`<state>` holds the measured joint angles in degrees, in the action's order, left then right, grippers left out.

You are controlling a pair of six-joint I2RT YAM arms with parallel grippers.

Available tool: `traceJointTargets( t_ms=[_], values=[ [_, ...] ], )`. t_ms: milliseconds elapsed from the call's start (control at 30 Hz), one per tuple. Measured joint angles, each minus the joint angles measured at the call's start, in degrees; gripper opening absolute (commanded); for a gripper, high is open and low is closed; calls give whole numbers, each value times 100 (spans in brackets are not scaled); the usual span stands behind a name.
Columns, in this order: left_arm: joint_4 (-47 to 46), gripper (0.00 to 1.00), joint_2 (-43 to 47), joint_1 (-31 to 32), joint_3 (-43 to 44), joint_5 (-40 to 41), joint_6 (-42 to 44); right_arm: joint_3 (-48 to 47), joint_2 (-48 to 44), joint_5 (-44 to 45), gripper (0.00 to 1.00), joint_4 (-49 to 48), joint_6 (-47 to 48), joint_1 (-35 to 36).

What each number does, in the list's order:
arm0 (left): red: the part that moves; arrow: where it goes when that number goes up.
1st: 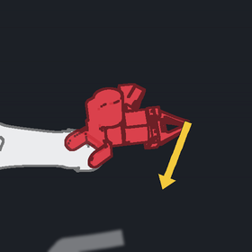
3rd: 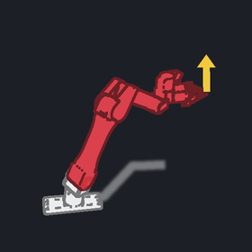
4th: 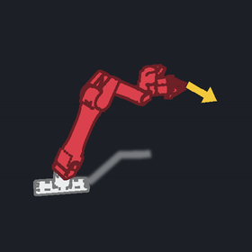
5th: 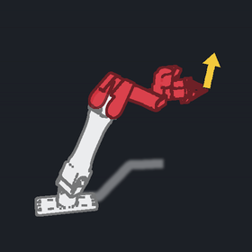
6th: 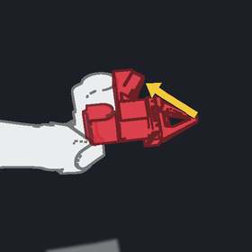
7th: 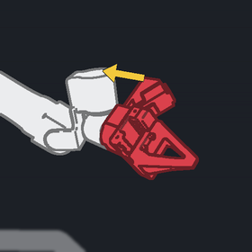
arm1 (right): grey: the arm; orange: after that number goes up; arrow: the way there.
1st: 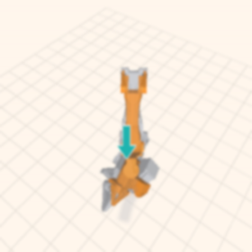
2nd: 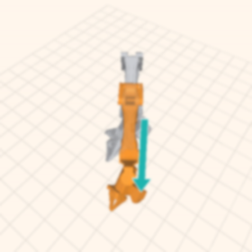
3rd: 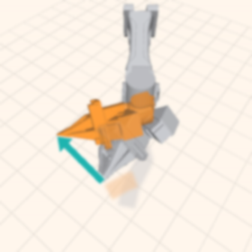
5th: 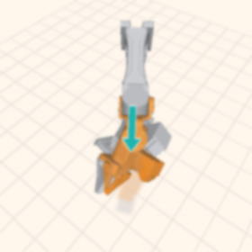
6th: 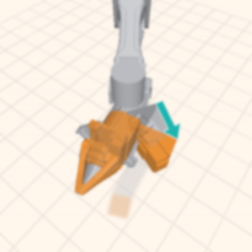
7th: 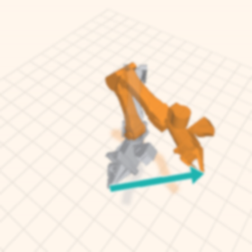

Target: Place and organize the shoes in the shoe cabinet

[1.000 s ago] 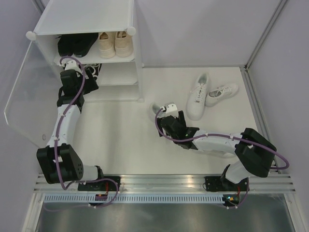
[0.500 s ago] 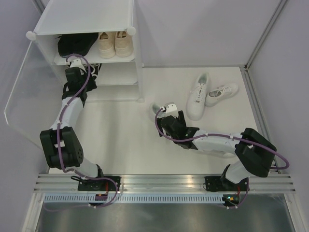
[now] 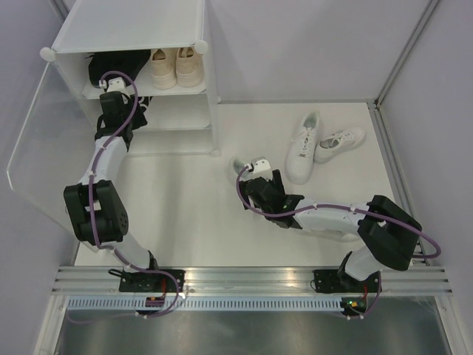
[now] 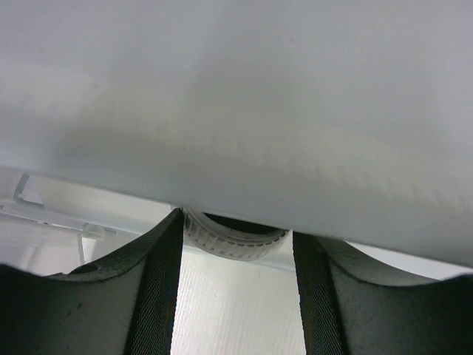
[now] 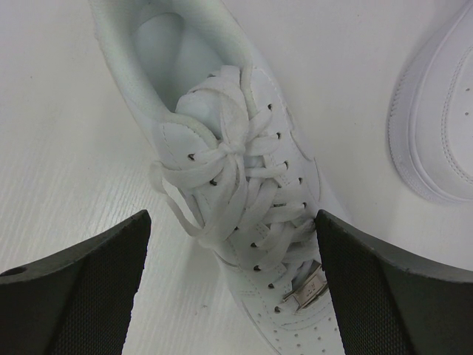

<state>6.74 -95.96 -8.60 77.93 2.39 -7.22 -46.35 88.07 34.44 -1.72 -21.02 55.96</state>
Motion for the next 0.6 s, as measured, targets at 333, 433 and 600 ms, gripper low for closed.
traceJointTargets(
  t_ms=[333, 433, 600],
  values=[
    [219, 35, -153, 4, 238, -24, 26, -70, 90, 87, 95, 48, 48, 0],
    [205, 36, -179, 9, 247, -52, 26, -72, 92, 96, 95, 48, 48, 2],
    [131, 36, -168, 9, 201, -52, 24, -72, 92, 96, 96, 50, 48, 0]
  ],
)
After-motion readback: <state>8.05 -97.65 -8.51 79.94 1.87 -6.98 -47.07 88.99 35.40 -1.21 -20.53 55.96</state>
